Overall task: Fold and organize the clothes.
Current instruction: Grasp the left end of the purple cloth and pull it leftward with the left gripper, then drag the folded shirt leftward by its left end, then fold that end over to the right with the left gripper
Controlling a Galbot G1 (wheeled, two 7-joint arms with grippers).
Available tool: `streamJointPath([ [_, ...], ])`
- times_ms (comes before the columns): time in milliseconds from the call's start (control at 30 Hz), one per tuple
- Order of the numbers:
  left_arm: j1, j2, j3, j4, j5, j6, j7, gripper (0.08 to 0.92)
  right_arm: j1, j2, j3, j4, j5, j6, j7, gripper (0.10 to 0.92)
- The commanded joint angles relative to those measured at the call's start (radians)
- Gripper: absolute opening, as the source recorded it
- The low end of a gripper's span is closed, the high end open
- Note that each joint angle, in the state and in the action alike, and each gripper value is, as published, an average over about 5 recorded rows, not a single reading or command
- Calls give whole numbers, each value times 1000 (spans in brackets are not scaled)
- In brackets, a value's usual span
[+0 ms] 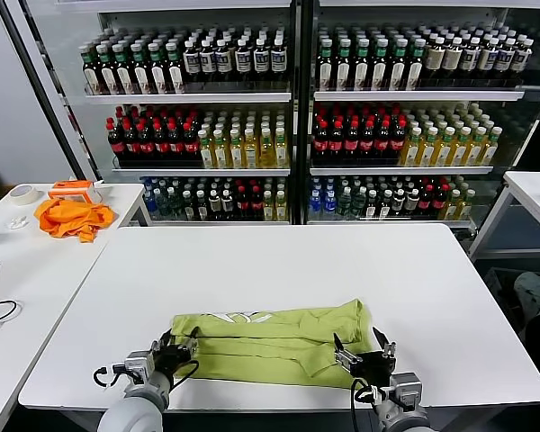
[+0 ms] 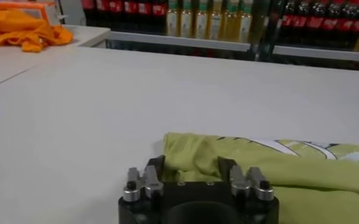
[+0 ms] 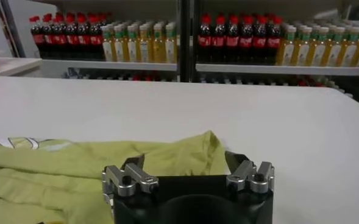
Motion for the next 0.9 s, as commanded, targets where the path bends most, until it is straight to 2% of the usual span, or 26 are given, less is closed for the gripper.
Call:
streamJointPath([
  [33, 2, -17, 32, 4, -17, 4, -78, 490, -9, 3, 0, -1, -4, 2, 5, 823],
  [333, -3, -18, 47, 18, 58, -40, -21, 230, -6, 16, -12, 23, 20, -9, 21, 823],
  [467, 1, -9, 16, -3, 193, -12, -17, 127, -2, 14, -12, 37, 28, -16, 22, 823],
  [667, 23, 50, -157, -75, 363, 85, -17, 98, 18, 11, -7, 48, 66, -34, 33, 823],
  [767, 48, 102, -266, -69, 379, 109, -1, 98, 27, 8, -5, 43, 66, -34, 29, 823],
  [900, 84, 166, -378, -38, 383, 149, -23, 98, 39, 6, -4, 41, 67, -35, 26, 823],
])
